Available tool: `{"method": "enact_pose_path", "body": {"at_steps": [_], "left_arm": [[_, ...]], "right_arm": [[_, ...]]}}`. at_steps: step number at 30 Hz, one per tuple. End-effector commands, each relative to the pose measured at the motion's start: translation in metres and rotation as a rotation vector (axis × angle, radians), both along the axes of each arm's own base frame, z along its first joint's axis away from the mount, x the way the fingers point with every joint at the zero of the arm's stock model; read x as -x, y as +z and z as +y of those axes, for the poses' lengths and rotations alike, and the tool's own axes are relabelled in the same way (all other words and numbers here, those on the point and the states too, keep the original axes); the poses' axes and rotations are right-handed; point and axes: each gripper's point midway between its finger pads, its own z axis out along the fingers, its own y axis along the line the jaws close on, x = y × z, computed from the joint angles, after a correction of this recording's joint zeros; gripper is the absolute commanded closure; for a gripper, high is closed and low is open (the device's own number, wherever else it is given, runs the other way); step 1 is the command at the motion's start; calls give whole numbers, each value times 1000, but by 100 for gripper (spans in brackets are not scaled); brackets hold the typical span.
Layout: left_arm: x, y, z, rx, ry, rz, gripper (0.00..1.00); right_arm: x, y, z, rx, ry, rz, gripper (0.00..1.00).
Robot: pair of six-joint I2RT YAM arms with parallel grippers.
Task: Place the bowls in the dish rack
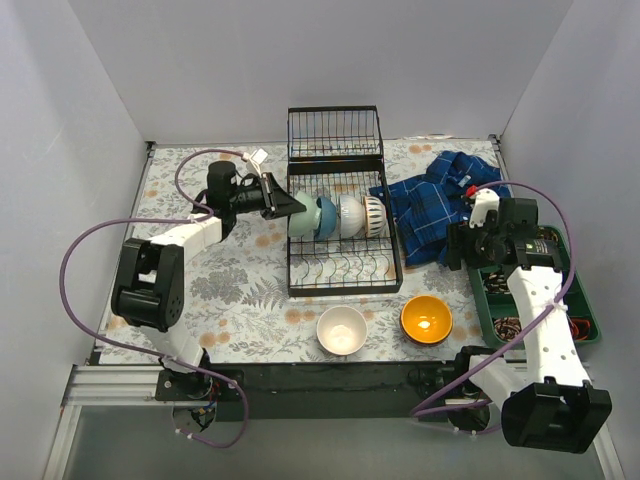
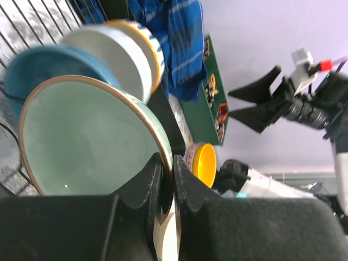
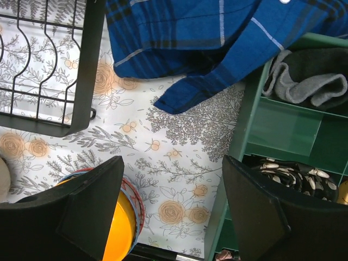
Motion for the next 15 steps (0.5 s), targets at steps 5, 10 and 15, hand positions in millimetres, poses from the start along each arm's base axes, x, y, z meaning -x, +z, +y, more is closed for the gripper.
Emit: {"method": "enact_pose_path", "body": {"at_steps": [5, 10, 15], "left_arm": [[-30, 5, 11, 134, 82, 31, 100], [-39, -12, 30, 148, 142, 74, 100], [-66, -38, 36, 102, 195, 129, 100]], "right_arm": [[-2, 8, -12, -10, -46, 7, 19], [-15, 13, -17, -13, -57, 12, 19], [-31, 13, -17, -30, -52, 27, 19]]}}
